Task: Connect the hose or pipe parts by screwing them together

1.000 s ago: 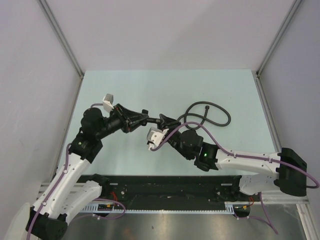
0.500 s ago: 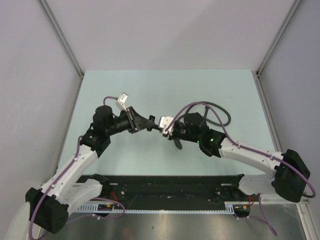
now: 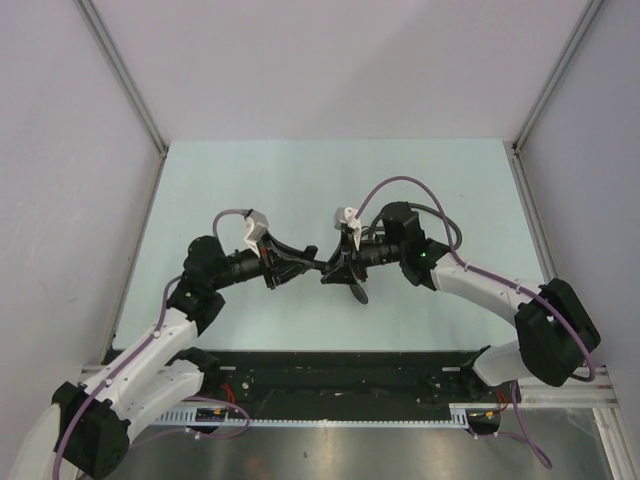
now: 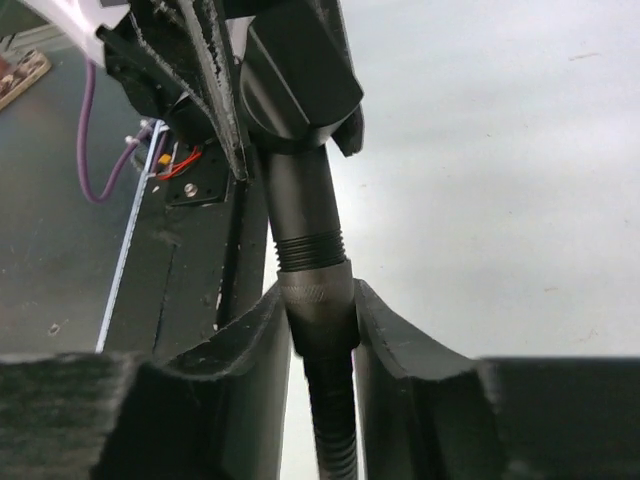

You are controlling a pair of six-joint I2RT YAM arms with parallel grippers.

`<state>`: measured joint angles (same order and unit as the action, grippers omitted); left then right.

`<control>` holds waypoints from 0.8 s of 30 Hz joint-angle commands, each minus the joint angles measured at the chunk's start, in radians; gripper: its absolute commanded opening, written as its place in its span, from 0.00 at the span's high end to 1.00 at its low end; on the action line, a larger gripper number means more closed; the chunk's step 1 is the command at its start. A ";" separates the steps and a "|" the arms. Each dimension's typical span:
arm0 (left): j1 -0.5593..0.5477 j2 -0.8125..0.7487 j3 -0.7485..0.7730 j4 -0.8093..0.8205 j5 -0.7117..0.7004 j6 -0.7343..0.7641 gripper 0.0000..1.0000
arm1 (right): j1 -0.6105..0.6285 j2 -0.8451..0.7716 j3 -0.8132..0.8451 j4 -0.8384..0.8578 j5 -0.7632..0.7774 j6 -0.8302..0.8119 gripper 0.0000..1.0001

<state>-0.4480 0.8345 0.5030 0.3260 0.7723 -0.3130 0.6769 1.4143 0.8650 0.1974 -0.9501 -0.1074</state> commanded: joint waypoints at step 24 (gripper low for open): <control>0.035 -0.026 0.289 -0.367 -0.340 -0.980 0.99 | 0.487 -0.109 0.043 0.195 1.493 -0.658 0.00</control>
<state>-0.4286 0.8192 0.7265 -0.0113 0.4042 -1.1069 1.1278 1.2644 0.8852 0.2337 0.3058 -0.6052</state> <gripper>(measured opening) 0.273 0.994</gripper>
